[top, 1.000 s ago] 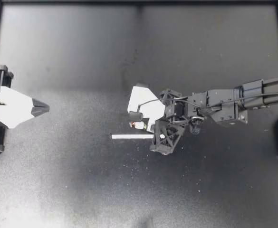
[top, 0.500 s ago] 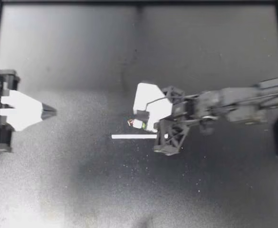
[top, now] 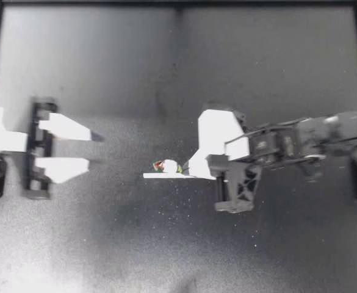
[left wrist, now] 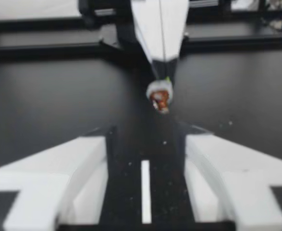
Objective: Pick up the candy and unwrap it.
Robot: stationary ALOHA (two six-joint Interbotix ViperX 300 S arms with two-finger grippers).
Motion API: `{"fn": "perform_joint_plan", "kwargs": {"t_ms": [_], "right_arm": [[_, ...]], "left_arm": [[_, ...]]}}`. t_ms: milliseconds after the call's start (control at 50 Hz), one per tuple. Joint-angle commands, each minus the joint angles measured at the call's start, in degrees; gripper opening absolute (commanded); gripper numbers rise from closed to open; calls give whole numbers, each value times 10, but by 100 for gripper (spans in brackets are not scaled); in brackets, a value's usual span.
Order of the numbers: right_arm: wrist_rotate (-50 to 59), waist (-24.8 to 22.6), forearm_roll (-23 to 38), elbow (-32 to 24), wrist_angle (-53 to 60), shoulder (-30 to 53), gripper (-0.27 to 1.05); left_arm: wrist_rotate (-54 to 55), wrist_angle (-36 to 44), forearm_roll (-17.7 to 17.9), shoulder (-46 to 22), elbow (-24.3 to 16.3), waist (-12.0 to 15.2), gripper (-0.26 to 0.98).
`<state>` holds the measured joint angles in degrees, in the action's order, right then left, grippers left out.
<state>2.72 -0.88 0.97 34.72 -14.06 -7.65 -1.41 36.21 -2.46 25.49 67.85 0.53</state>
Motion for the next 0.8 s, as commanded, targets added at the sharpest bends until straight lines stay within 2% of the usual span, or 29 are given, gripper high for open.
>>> {"fn": "perform_joint_plan", "kwargs": {"t_ms": [0, 180, 380, 780], "right_arm": [[1, -6, 1, 2, 21, -33, -23], [2, -10, 1, 30, 73, -58, -23], [4, -10, 1, 52, 109, -69, -23], [2, -9, 1, 50, 111, -55, -23]], "left_arm": [[-2, 19, -8, -40, -40, -2, 43], [-2, 29, -10, -100, -87, -3, 43], [-2, 40, -22, -134, -123, -9, 43], [0, 40, -22, -144, -138, -11, 43]]}}
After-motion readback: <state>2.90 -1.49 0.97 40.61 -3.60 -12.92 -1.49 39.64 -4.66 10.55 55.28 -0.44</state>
